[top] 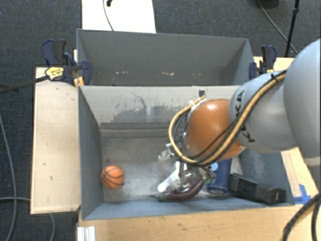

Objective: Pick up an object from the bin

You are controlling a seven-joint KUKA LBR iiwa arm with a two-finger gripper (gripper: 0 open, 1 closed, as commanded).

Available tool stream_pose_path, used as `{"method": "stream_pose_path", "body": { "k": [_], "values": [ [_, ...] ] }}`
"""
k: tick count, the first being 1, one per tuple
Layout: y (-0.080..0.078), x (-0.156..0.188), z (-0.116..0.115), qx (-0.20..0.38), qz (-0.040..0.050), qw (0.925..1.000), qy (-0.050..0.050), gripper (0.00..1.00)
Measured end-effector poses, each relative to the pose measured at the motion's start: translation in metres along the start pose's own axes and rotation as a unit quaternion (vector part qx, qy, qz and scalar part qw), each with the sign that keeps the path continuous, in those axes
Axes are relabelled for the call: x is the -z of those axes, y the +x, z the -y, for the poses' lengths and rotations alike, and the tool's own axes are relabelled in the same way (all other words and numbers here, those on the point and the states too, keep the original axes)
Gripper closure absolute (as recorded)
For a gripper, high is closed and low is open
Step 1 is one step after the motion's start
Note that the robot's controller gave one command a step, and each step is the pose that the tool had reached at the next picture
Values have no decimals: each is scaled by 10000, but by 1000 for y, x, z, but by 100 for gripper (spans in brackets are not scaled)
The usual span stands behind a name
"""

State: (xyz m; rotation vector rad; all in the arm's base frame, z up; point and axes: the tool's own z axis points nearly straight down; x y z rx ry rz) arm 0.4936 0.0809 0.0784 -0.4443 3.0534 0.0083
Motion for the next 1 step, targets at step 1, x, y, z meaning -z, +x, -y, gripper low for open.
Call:
{"method": "stream_pose_path", "body": {
  "k": [1],
  "values": [
    [6, 1, -1, -10, -135, 9999, -8, 100]
  ]
}}
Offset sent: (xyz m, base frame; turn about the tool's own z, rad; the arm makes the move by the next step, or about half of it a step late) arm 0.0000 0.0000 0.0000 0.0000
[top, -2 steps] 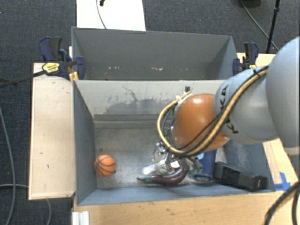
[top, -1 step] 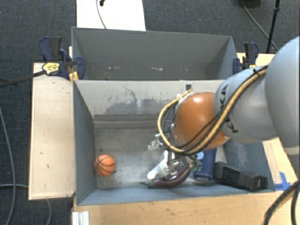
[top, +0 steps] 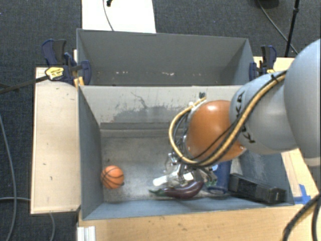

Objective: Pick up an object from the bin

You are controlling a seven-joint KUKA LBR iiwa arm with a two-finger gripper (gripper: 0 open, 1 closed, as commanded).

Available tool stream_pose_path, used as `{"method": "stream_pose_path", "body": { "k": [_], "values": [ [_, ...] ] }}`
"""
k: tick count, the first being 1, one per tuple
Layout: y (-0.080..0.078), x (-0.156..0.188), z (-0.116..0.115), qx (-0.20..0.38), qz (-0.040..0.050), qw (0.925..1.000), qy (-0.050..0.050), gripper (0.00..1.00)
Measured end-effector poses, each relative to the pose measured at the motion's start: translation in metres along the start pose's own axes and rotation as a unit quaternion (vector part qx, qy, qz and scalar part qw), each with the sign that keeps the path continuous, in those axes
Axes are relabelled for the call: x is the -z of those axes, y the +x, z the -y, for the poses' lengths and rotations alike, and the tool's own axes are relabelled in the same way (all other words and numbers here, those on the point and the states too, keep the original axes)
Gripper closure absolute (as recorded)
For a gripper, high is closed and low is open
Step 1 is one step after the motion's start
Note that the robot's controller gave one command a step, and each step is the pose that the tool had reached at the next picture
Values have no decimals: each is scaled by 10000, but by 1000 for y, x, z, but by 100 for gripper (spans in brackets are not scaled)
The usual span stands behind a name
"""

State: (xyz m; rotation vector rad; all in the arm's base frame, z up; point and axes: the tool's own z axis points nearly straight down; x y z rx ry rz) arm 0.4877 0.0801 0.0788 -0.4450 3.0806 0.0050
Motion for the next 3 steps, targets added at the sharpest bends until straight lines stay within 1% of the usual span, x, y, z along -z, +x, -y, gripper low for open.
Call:
{"method": "stream_pose_path", "body": {
  "k": [1, 2, 3],
  "values": [
    [0, 0, 0, -2, 0, 10000, 0, 100],
    [-47, 52, -7, 1566, -90, 9876, -20, 0],
    [-44, 50, -7, 1550, -125, 9878, -30, 0]
  ]
}}
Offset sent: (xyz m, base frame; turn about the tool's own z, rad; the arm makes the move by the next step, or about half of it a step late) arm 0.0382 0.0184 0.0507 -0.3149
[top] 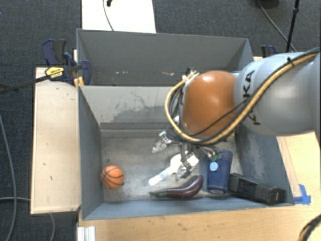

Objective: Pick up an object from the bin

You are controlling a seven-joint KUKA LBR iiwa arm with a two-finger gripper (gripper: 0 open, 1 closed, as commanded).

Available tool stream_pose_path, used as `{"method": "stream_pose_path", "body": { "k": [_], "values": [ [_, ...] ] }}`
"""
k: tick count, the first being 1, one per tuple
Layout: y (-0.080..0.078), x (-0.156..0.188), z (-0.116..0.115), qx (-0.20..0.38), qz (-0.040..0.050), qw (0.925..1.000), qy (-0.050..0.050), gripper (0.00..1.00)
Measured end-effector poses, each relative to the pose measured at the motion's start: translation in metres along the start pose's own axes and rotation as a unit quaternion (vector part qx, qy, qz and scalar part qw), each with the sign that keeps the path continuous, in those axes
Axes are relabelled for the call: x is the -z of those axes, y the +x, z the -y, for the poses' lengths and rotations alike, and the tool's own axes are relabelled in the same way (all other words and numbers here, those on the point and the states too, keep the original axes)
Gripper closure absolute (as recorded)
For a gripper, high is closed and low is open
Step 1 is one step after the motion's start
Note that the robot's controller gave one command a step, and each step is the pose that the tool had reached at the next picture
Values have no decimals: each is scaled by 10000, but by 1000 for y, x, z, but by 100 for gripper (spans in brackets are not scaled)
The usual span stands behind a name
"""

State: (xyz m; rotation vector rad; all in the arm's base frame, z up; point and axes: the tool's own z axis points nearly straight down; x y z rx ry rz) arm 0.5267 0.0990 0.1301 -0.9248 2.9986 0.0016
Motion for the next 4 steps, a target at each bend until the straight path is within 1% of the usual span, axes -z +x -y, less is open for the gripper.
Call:
{"method": "stream_pose_path", "body": {
  "k": [1, 2, 3, 4],
  "values": [
    [-4, -51, 3, 513, 72, 9987, 28, 100],
    [-4, -51, 3, 507, 71, 9987, 27, 100],
    [9, -16, 3, 768, -35, 9970, -23, 100],
    [-8, 46, 3, 961, -19, 9954, -9, 100]
  ]
}}
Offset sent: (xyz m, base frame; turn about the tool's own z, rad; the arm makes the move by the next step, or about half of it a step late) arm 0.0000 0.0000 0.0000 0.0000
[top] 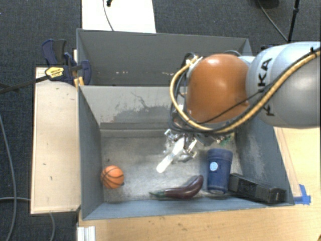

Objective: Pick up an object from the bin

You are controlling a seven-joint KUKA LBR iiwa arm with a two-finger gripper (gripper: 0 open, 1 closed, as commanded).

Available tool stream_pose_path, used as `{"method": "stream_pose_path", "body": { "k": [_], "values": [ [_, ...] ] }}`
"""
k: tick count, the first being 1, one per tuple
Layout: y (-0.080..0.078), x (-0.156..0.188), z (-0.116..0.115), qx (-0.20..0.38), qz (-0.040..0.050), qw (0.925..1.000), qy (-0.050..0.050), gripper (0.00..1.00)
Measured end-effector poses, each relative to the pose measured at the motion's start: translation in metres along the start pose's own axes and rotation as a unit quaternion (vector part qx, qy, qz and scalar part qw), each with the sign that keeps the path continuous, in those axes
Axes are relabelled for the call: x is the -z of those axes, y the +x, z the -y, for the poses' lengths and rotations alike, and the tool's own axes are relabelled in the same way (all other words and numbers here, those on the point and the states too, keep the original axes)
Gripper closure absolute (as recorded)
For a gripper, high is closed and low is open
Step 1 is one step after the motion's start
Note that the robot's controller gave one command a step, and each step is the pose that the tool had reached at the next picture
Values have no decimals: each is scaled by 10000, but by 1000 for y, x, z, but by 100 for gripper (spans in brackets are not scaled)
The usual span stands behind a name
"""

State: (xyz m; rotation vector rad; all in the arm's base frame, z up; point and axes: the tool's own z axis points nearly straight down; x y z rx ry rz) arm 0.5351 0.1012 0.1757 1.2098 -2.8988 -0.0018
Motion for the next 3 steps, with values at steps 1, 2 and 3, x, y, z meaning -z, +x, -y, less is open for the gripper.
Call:
{"method": "stream_pose_path", "body": {
  "k": [1, 2, 3],
  "values": [
    [14, -49, -5, -330, 10, 9995, 4, 100],
    [14, -49, -5, -338, 13, 9994, 5, 100],
    [18, -8, -9, -201, -21, 9998, -18, 100]
  ]
}}
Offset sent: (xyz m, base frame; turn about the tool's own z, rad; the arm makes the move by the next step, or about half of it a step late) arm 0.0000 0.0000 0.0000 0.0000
